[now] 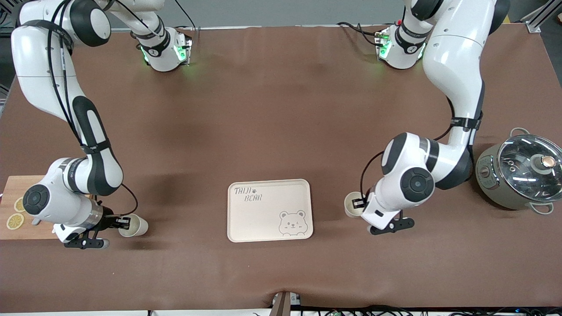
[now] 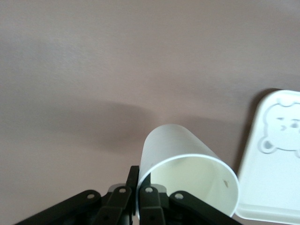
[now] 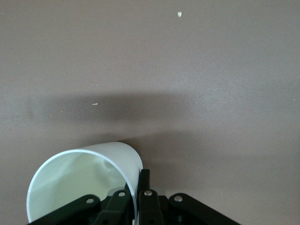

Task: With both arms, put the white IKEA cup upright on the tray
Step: 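Lift the cups and carry both toward the bear tray, then lower both cups upright onto the tray and open both grippers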

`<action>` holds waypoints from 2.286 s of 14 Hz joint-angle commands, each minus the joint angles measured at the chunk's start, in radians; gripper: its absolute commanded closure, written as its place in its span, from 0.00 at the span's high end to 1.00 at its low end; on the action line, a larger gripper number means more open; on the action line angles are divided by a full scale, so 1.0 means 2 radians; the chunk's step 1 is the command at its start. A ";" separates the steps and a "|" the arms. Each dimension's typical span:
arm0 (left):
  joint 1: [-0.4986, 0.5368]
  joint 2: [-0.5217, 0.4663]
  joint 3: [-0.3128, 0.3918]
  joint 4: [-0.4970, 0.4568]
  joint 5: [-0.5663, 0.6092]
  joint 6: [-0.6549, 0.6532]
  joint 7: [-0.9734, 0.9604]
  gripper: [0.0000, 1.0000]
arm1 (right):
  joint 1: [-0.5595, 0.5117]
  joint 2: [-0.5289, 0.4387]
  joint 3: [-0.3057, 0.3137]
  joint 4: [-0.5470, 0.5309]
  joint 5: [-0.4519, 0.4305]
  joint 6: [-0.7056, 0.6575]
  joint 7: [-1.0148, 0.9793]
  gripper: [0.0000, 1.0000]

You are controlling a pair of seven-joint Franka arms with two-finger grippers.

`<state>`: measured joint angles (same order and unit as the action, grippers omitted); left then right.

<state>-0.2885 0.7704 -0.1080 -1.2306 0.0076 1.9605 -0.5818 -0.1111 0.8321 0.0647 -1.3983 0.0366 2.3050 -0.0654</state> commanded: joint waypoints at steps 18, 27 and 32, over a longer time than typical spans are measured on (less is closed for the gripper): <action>-0.103 0.050 0.008 0.009 -0.061 0.133 -0.211 0.00 | 0.180 -0.007 0.005 0.089 0.002 -0.139 0.395 0.00; -0.110 0.071 0.008 0.008 -0.061 0.134 -0.211 0.00 | 0.253 0.005 0.003 0.078 0.002 -0.064 0.484 0.00; -0.109 0.070 0.008 0.008 -0.061 0.133 -0.211 0.64 | 0.264 0.023 0.002 0.069 0.000 -0.024 0.495 0.00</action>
<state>-0.4965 0.9129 -0.1053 -1.2217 -0.0870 2.2220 -0.9968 0.4059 0.8674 0.0799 -1.2559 0.0392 2.2285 0.9004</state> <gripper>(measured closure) 0.722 0.960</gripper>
